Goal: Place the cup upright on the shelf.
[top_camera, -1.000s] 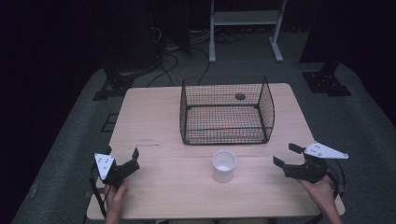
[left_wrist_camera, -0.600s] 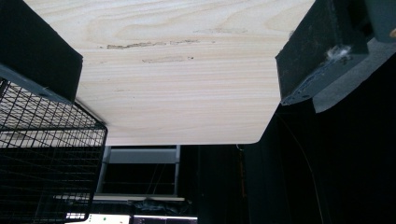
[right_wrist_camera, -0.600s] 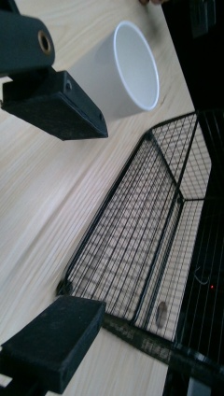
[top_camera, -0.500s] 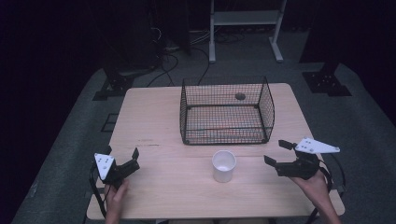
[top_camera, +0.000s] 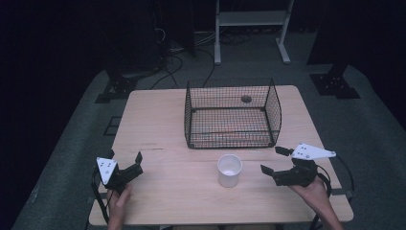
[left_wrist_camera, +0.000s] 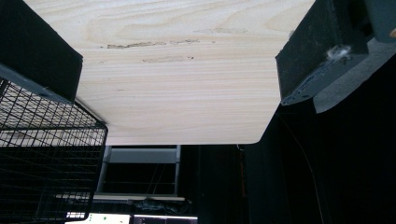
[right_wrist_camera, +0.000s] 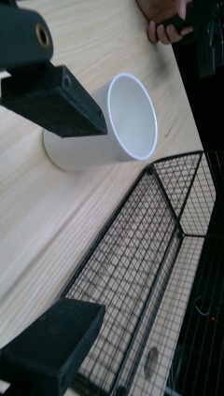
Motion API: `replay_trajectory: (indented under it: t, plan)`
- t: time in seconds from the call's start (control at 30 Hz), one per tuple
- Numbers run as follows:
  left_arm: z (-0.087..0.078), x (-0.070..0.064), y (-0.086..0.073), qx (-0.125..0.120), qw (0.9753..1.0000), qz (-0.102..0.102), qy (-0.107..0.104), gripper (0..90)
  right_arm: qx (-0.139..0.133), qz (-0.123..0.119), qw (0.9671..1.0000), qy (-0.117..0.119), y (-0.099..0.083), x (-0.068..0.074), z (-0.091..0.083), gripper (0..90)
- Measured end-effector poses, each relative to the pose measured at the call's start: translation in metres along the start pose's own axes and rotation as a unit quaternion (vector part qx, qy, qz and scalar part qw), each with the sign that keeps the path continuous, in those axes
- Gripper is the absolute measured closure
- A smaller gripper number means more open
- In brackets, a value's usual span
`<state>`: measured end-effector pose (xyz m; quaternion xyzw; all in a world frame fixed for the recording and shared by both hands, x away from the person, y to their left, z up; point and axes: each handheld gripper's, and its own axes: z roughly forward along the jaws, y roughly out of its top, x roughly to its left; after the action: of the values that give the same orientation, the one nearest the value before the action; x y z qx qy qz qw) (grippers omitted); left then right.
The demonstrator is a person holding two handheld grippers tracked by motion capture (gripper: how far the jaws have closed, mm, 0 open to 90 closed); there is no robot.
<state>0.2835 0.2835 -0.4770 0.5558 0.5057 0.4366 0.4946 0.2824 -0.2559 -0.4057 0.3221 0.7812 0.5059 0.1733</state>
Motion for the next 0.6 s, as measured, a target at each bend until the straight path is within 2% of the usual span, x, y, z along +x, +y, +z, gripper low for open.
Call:
replay_trajectory:
  t: [0.4, 0.6]
  plan:
    - [0.0, 0.0, 0.0, -0.001, 1.0, -0.002, 0.0, 0.0, 0.014, -0.016, 0.9992, 0.033, 0.003, 0.021, 0.017, 9.5]
    - [0.0, 0.0, 0.0, -0.001, 1.0, -0.002, 0.0, 0.0, 0.012, -0.02, 0.9986, 0.047, 0.005, 0.029, 0.022, 9.5]
